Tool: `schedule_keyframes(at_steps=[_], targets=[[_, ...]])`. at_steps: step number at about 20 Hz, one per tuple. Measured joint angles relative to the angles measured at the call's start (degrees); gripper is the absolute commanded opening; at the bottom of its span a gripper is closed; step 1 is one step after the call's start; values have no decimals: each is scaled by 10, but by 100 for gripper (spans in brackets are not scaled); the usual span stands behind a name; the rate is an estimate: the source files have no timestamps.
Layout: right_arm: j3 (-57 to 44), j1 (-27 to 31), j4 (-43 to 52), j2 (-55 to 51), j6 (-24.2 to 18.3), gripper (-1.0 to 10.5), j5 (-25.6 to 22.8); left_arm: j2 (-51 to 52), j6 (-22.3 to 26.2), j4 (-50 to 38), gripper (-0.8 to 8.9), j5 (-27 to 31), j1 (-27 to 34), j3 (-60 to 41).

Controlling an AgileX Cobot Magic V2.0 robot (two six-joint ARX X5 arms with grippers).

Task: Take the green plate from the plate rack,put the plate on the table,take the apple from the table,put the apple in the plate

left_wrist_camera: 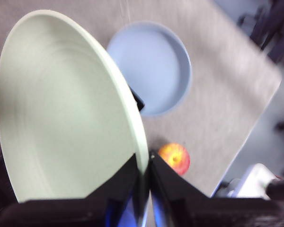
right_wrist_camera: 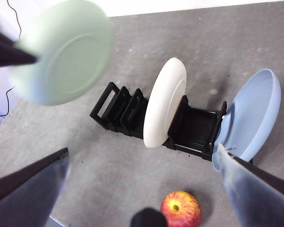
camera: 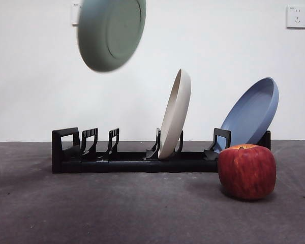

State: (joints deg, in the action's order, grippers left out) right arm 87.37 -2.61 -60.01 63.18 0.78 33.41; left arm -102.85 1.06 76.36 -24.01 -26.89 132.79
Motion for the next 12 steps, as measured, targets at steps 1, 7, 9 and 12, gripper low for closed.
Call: schedule_keyframes(at_steps=[1,7,9,12], targets=[[0,0,0,0,0,594,0,13,11,0,-9,18,-15,1],[0,0,-1,0,0,594,0,150,24,0,-9,182,-174,-1],[0,0,-1,0,0,594,0,195,22,0,-9,236,-243,-28],[0,0,-1,0,0,594,0,247,-2,0,-9,319,-336,-123]])
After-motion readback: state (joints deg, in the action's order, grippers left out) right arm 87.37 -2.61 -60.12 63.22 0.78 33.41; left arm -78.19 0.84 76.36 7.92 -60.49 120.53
